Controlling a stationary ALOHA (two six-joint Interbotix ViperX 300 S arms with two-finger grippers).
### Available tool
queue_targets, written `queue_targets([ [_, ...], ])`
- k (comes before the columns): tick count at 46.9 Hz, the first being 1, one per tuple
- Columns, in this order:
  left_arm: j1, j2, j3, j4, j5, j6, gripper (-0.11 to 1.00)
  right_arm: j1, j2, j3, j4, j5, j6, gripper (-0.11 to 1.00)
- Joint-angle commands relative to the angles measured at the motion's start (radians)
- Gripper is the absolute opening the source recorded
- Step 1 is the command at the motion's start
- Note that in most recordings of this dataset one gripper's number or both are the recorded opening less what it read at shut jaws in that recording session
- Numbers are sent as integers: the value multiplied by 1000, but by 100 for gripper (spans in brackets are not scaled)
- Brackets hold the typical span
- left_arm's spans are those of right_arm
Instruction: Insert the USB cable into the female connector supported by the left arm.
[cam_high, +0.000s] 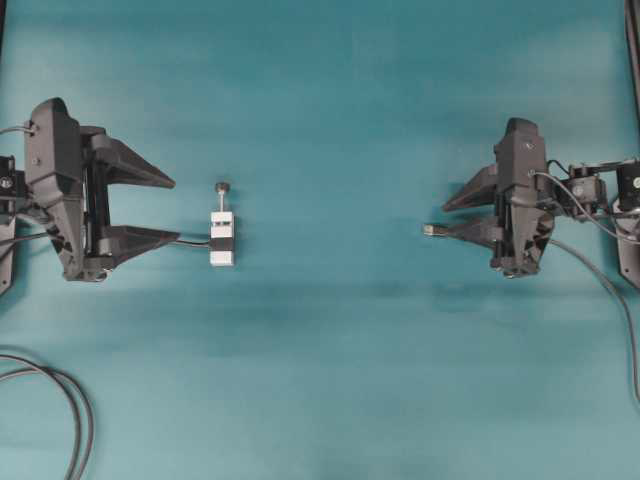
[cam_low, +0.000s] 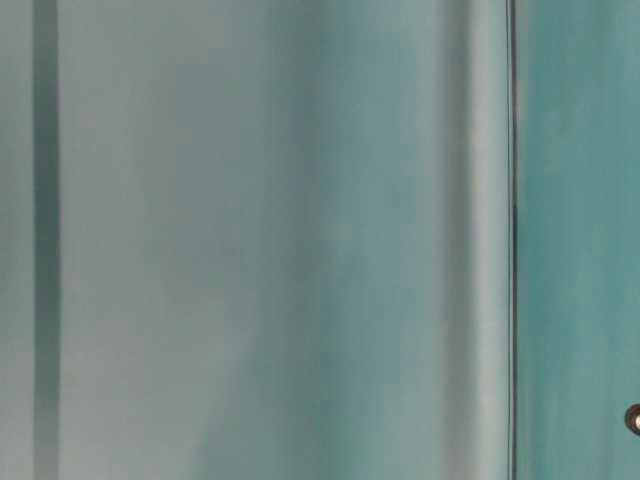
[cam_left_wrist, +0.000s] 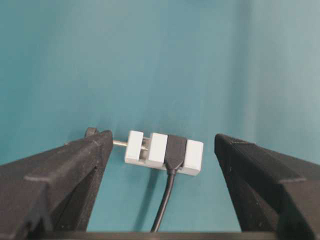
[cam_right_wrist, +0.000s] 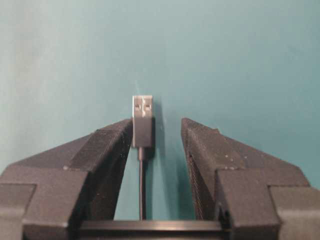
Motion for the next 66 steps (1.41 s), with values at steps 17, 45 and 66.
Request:
queue_targets([
  [17,5,-3,-8,-2,0,-11,93,37,-8,-21,3,20,28,46],
  [45,3,-3,-6,-2,-5,-9,93,37,49,-52,3,80,21,46],
  [66,3,-3,2,0,0,-9,93,51,64,-26,0,69,18,33],
])
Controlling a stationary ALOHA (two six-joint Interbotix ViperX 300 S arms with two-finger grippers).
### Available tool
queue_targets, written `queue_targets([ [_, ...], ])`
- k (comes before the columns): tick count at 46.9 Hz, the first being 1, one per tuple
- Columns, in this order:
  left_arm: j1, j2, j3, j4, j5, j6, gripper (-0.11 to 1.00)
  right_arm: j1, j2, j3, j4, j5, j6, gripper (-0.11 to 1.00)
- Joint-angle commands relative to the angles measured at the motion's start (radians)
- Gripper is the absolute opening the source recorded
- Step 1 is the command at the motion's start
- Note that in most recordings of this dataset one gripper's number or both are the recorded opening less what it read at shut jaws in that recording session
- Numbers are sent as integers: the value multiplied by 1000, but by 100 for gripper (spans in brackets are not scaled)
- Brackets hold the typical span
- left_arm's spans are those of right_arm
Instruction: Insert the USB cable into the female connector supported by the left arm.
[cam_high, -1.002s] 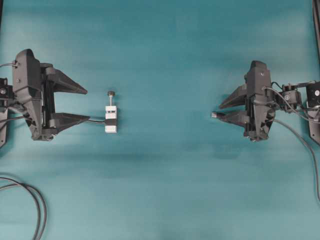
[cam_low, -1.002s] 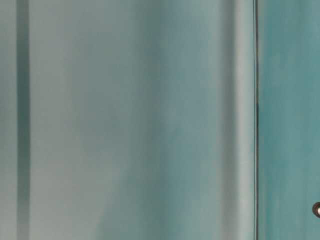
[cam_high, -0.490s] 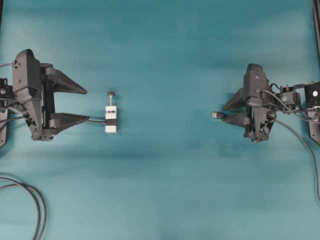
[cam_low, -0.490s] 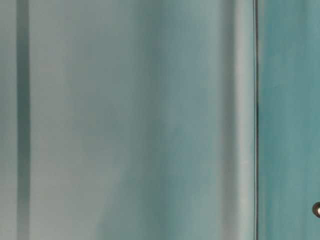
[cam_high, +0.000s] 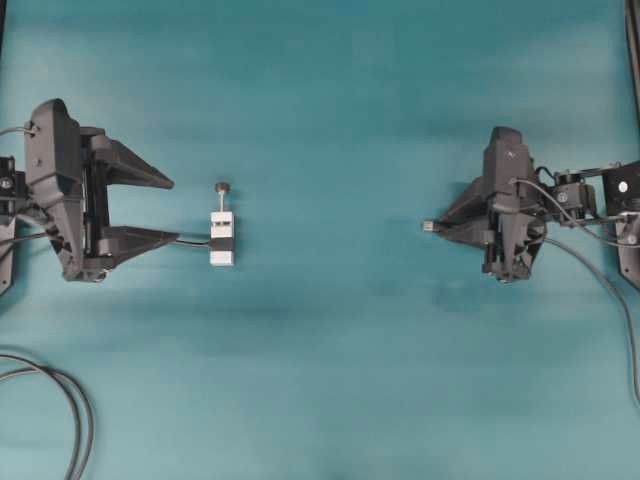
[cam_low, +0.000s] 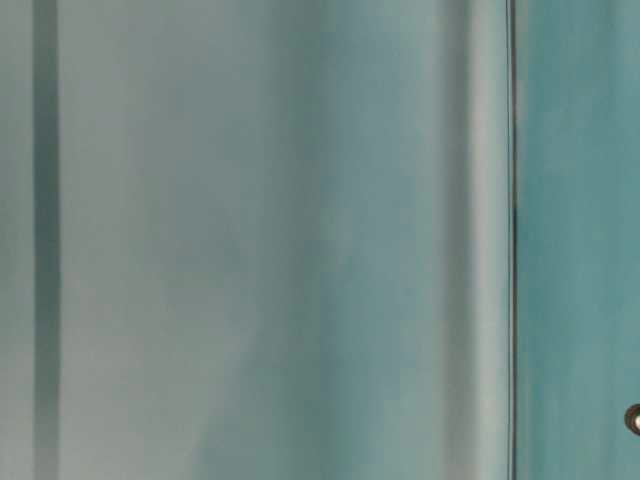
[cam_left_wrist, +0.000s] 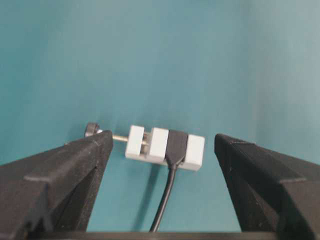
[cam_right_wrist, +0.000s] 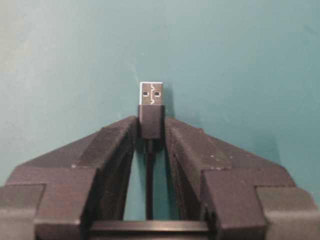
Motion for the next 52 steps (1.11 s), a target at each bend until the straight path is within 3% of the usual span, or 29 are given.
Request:
queue_targets([
  [1,2,-3,-6,-3,-5,-9,93,18,0,0,-3,-3,-3,33],
  [20,2,-3,8,-2,-11,-8,93,29,-26,-61,-5,18,-17,33],
  [28,2,-3,31,-2,-35,-6,93,29,-44,-133,-9,133,-66,32],
  [38,-2,-3,63,-3,-86,-6,93,31,-52,-204,-17,239,-132,19],
  [46,-12,-12,78,-2,-98,-8,93,29,-58,-202,-12,262,-120,7],
  [52,-12,-28,81,-2,-94,-8,93,12,-86,-166,-3,264,-52,4],
])
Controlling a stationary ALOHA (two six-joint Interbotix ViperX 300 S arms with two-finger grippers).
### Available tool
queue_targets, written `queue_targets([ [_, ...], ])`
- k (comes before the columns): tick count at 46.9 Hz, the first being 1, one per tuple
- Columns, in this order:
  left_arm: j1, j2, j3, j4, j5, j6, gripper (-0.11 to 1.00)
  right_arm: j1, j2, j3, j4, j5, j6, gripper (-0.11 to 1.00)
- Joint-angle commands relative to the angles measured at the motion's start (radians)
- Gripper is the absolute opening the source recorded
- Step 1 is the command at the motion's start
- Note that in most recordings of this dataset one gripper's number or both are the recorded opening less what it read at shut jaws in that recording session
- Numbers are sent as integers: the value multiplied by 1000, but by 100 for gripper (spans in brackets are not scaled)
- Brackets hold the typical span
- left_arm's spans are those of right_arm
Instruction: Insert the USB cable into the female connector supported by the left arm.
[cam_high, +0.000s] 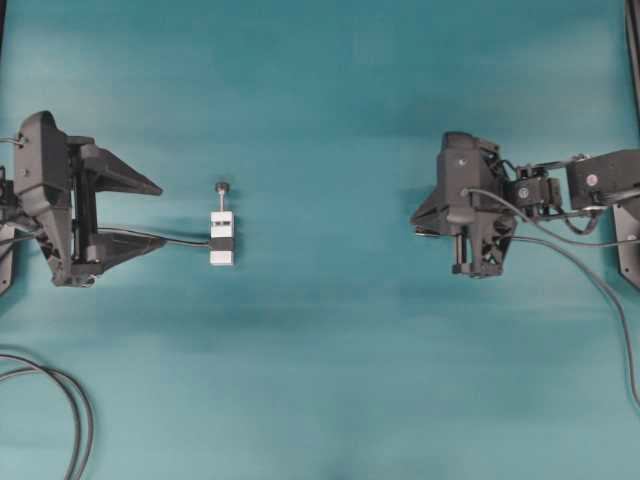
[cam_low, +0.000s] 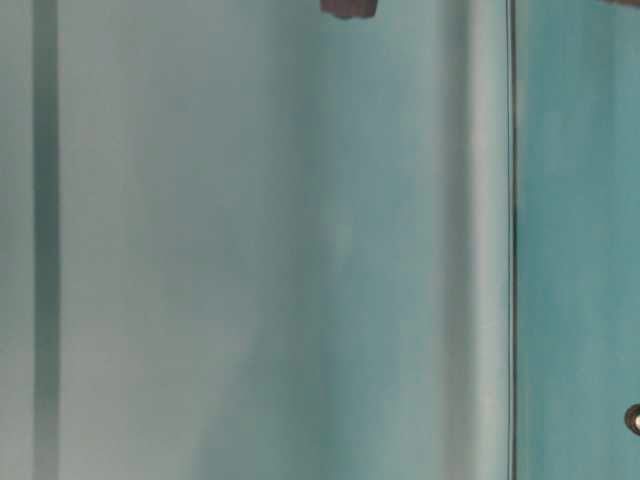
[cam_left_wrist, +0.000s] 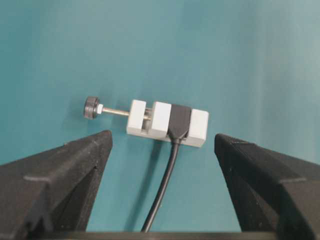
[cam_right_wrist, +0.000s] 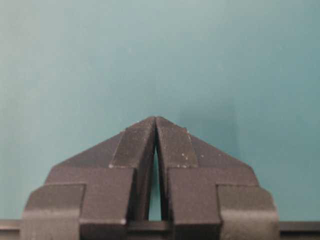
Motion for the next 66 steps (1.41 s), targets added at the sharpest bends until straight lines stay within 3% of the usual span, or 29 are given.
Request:
queue_targets([
  [1,-3,-14,-8,-2,-3,-9,93,-17,-44,12,5,-14,44,4],
  [8,-3,-25,-9,-2,8,-11,93,-37,-112,83,5,-110,104,5],
  [13,-5,-26,-12,-3,15,-11,93,-37,-146,126,6,-156,117,13],
  [17,-3,-25,-14,-3,17,-11,93,-37,-153,143,6,-167,143,23],
  [21,-3,-25,-17,-3,18,-11,93,-31,-150,143,6,-167,172,41],
  [28,-3,-26,-20,-3,18,-12,93,-31,-140,147,6,-150,175,65],
  [41,-3,-25,-20,-2,18,-12,93,-12,-40,123,2,-152,166,58],
  [66,-2,-26,-15,-3,21,-11,93,-11,37,87,2,-153,155,57],
])
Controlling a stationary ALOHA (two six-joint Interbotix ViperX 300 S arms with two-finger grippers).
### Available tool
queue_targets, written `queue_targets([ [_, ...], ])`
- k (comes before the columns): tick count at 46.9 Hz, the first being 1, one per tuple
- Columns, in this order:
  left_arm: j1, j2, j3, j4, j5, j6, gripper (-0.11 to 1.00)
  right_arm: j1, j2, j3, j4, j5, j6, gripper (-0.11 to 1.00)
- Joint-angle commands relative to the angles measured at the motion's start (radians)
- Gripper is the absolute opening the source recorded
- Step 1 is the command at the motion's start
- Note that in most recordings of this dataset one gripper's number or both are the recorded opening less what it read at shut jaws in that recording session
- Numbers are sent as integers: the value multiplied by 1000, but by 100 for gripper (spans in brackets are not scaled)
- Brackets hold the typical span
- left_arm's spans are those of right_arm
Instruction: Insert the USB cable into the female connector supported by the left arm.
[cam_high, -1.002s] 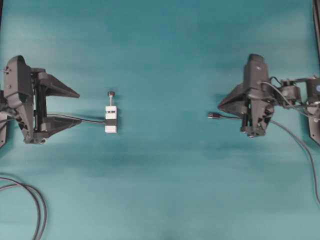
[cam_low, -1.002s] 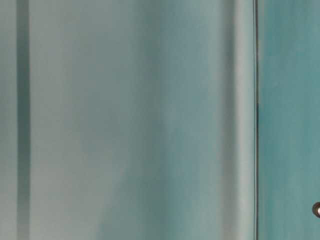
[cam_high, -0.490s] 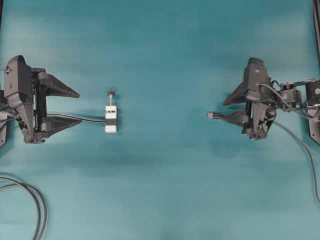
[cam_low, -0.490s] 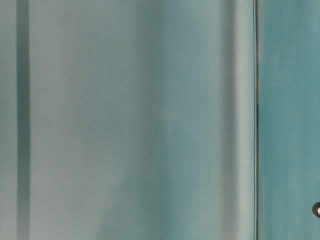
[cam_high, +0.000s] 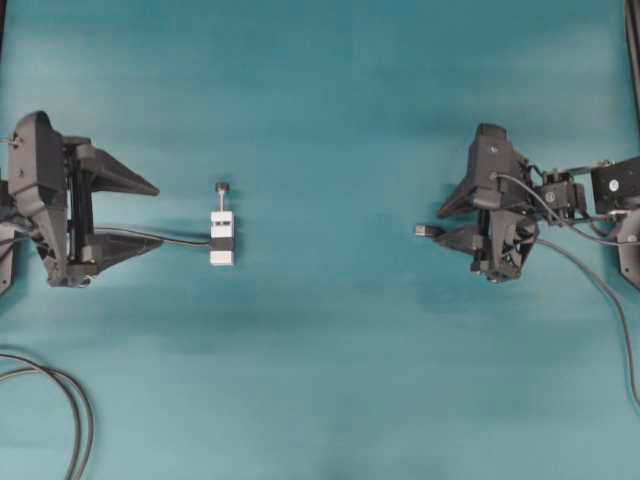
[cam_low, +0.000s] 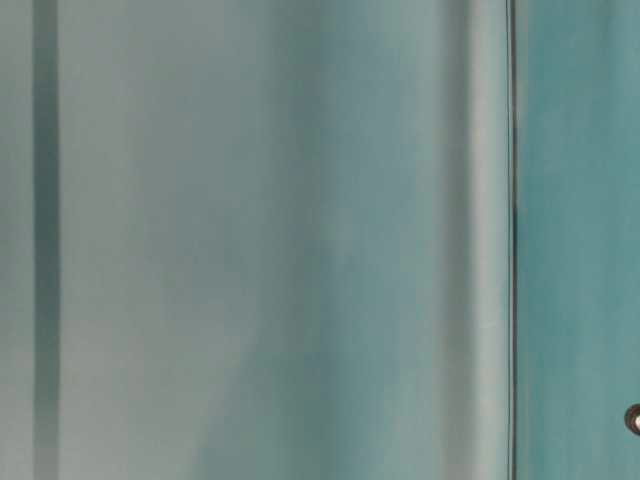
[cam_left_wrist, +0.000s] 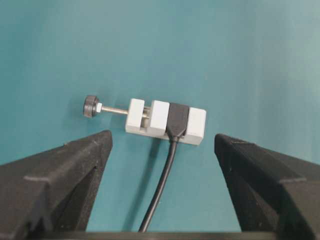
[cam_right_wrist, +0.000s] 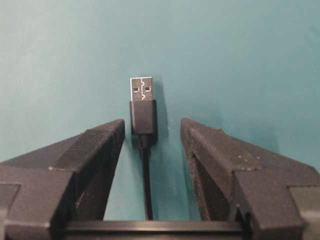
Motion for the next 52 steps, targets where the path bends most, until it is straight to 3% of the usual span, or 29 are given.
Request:
queue_targets([
  [1,-2,-5,-17,-2,-3,-9,93,3,14,-20,0,-8,0,56],
  [20,-2,-3,-21,-3,6,-9,93,38,118,-61,-2,-58,-5,42],
  [37,0,-5,-20,-3,14,-9,93,84,129,-60,-2,-58,-31,28],
  [45,-2,-3,-15,-2,14,-9,93,84,117,-74,-2,-48,-32,28],
  [52,0,-3,-5,-2,5,-6,93,83,57,-117,0,32,-48,28],
])
